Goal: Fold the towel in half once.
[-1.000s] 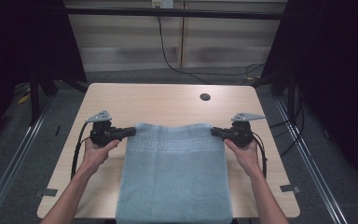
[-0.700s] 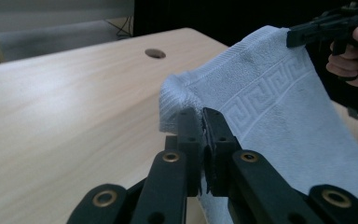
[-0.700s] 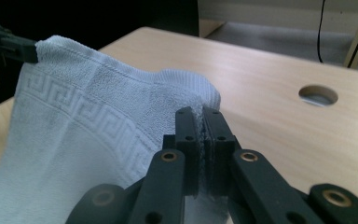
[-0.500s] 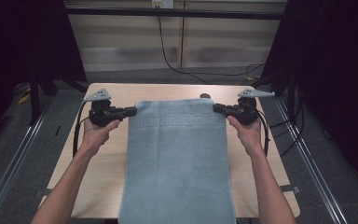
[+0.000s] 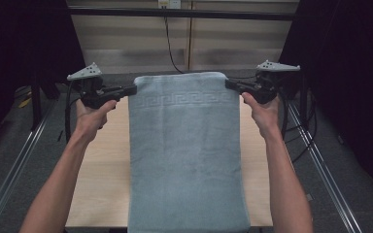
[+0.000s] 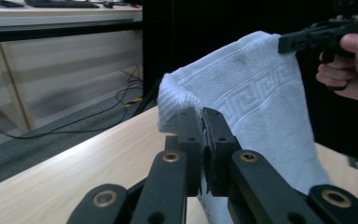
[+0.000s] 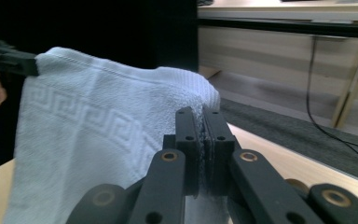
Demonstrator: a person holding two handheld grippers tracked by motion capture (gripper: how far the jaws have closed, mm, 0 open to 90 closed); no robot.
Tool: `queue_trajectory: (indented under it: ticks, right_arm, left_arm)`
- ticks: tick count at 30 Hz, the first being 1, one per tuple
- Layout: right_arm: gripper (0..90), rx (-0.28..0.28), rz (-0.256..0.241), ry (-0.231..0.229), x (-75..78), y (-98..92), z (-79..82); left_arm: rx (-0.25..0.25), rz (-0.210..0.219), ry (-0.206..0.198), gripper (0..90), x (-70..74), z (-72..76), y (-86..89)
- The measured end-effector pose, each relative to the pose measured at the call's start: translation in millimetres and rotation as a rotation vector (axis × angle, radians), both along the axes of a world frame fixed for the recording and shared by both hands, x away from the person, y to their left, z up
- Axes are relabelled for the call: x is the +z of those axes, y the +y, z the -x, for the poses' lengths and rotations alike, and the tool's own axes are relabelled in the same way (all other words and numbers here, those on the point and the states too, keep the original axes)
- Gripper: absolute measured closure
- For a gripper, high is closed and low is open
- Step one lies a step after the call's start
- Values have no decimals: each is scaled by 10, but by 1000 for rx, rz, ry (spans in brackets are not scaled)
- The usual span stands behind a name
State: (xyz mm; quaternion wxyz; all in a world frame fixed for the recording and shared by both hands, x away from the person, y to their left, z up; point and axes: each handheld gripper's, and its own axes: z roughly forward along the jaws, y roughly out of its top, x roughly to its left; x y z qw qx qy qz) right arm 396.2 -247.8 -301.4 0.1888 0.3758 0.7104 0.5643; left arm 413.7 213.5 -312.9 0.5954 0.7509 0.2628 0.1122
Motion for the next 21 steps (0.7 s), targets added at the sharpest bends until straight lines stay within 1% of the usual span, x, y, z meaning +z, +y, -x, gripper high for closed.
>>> queue_trajectory:
  ticks: [2, 3, 4, 5, 6, 7, 8, 9, 10, 11, 12, 13, 14, 16, 17, 18, 19, 20, 21]
  right_arm:
    - [869, 19, 30, 22, -50, 31, 108]
    - [869, 35, 46, 30, -93, 44, 174]
    - [869, 50, 63, 40, -149, 55, 262]
    - [869, 59, 64, 44, -183, 55, 319]
    - [870, 69, 57, 45, -226, 46, 396]
    - [870, 83, 53, 42, -269, 28, 497]
    - [870, 87, 52, 41, -289, 16, 556]
    - [870, 92, 55, 39, -315, 0, 627]
    - [870, 89, 70, 35, -339, -12, 692]
    - [870, 87, 85, 37, -369, -20, 755]
    - [870, 91, 89, 47, -406, -28, 811]
    - [870, 91, 103, 50, -455, -33, 886]
    - [871, 96, 105, 54, -487, -40, 929]
    - [871, 105, 114, 69, -586, -55, 1056]
    - [871, 112, 108, 72, -621, -59, 1093]
    - [870, 114, 113, 77, -663, -62, 1137]
    - [870, 105, 112, 80, -712, -68, 1190]
    - [871, 107, 99, 85, -746, -74, 1234]
    - [871, 110, 98, 88, -767, -80, 1270]
  left_arm:
    - [-15, -5, 29, 871, -112, 93, -21]
    - [-18, -17, 31, 871, -189, 168, -38]
    - [-28, -11, 33, 871, -234, 212, -39]
    - [-44, 1, 45, 871, -298, 270, -39]
    - [-47, 2, 47, 871, -377, 341, -30]
    - [-53, 5, 52, 871, -424, 378, -22]
    - [-56, -7, 62, 871, -477, 417, -8]
    - [-50, 2, 73, 871, -531, 458, 15]
    - [-66, 29, 91, 871, -594, 488, 49]
    - [-65, 27, 110, 871, -656, 516, 68]
    - [-55, 4, 110, 871, -718, 569, 81]
    - [-67, 2, 116, 871, -748, 601, 88]
    - [-74, -5, 126, 871, -777, 647, 93]
    - [-83, -34, 128, 871, -810, 751, 98]
    - [-62, -56, 129, 871, -813, 800, 101]
    - [-70, -67, 132, 871, -807, 852, 112]
    - [-81, -66, 139, 871, -799, 900, 128]
    - [-83, -67, 136, 871, -791, 945, 141]
    - [-92, -75, 131, 871, -778, 1007, 152]
